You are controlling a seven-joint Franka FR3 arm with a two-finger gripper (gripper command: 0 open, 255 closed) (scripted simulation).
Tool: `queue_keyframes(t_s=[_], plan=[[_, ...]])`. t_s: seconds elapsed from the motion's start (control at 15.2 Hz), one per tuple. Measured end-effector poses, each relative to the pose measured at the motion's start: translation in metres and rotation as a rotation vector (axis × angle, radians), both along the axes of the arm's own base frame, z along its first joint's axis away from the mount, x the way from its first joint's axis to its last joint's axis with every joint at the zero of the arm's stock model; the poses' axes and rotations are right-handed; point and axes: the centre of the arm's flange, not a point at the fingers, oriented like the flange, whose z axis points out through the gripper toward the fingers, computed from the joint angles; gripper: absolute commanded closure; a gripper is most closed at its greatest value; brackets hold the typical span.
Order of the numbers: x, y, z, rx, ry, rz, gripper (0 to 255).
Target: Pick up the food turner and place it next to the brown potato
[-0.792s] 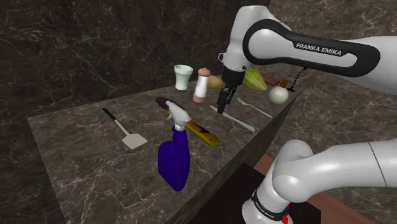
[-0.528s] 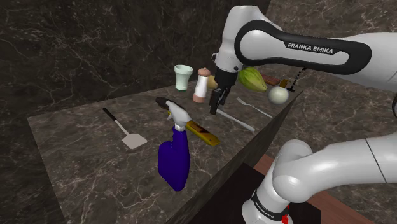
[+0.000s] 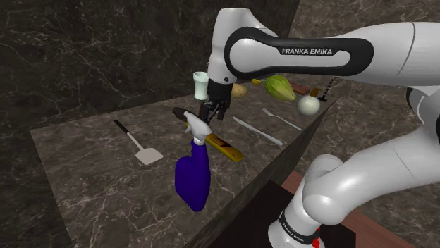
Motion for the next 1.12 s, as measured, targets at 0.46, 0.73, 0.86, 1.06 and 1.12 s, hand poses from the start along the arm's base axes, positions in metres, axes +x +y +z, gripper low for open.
queue_keyframes(t_s=[0.46,0.73,0.86,1.06,1.12], plan=[[0.064,0.063,-0.019,0.006,-0.016,-0.065,0],[0.102,0.099,-0.025,0.01,-0.026,-0.101,0],[0.12,0.115,-0.028,0.011,-0.03,-0.12,0],[0.151,0.14,-0.032,0.015,-0.037,-0.148,0],[0.163,0.149,-0.034,0.016,-0.039,-0.157,0]])
